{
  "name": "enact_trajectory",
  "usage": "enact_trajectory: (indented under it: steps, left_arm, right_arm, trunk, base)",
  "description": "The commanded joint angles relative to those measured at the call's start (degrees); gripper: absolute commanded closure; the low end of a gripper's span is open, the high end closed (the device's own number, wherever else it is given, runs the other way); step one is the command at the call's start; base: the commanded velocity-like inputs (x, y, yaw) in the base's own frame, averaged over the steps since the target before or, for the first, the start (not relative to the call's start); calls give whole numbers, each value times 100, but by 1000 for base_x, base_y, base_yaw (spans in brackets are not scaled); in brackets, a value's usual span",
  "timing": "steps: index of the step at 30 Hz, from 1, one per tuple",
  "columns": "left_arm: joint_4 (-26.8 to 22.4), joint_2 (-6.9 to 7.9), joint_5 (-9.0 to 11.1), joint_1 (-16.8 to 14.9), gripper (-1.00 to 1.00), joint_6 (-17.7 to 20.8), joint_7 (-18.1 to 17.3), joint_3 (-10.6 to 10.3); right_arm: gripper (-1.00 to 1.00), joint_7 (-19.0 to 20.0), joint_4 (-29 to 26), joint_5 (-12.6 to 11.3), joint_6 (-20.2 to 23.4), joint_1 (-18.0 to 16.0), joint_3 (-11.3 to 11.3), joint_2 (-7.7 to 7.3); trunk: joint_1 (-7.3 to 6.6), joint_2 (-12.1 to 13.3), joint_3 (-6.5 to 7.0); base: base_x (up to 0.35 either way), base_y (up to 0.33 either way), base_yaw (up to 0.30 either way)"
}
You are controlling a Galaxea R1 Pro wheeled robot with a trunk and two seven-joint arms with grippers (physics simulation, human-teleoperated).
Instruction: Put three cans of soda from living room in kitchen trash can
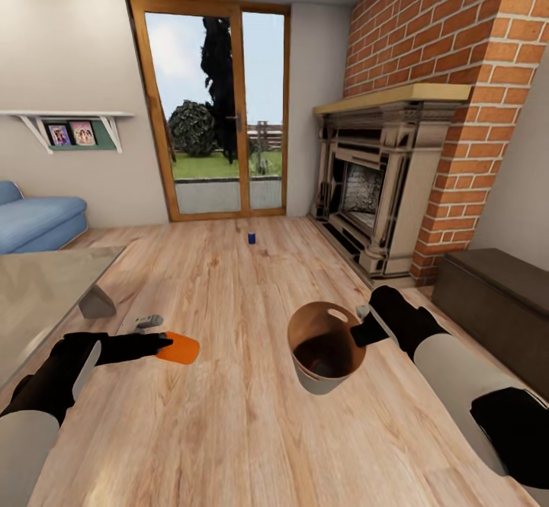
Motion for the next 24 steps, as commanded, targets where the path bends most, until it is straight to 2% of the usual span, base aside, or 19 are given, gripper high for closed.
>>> enact_trajectory:
  steps: [1, 3, 5, 6, 9, 14, 19, 20, 24]
  left_arm:
    - [-49, 10, -20, 1, 100, 26, -69, -1]
    - [-390, 28, -15, 2, 100, 283, -335, -1]
    - [-560, 31, -14, 2, 100, 427, -418, -1]
    - [-799, 34, -10, 6, 100, 593, -520, 1]
    - [-985, 26, -6, 9, 100, 707, -601, 5]
    - [-1069, -11, -3, 6, 100, 769, -655, 8]
    - [-1114, -70, -2, -20, 100, 783, -858, 8]
    - [-1119, -105, -2, -61, 100, 784, -982, 5]
    - [-1122, -235, -4, -98, 100, 785, -1059, -6]
  right_arm:
    - [100, 12, -4, -70, 6, -3, 23, 2]
    - [100, 37, -2, -73, 6, -3, 140, 34]
    - [100, 40, -2, -73, 6, -3, 164, 49]
    - [100, 45, -1, -74, 6, -3, 186, 66]
    - [100, 48, -1, -74, 6, -2, 201, 86]
    - [100, 46, -1, -73, 6, 4, 213, 122]
    - [100, 36, 5, -66, 6, 6, 216, 251]
    - [100, 29, 7, -66, 6, 6, 252, 288]
    - [100, 15, 76, -66, 6, 6, 364, 346]
  trunk:
    - [-23, 41, 19]
    - [-67, 121, 55]
    - [-111, 202, 91]
    - [-133, 242, 109]
    - [-199, 362, 163]
    - [-308, 563, 253]
    - [-418, 763, 342]
    - [-440, 803, 360]
    - [-528, 964, 432]
  base:
    - [0, 0, 0]
    - [0, 0, 0]
    - [0, 0, 0]
    - [0, 0, 0]
    - [0, 0, 0]
    - [0, 0, 0]
    - [0, 0, 0]
    - [0, 0, 0]
    - [0, 0, 0]
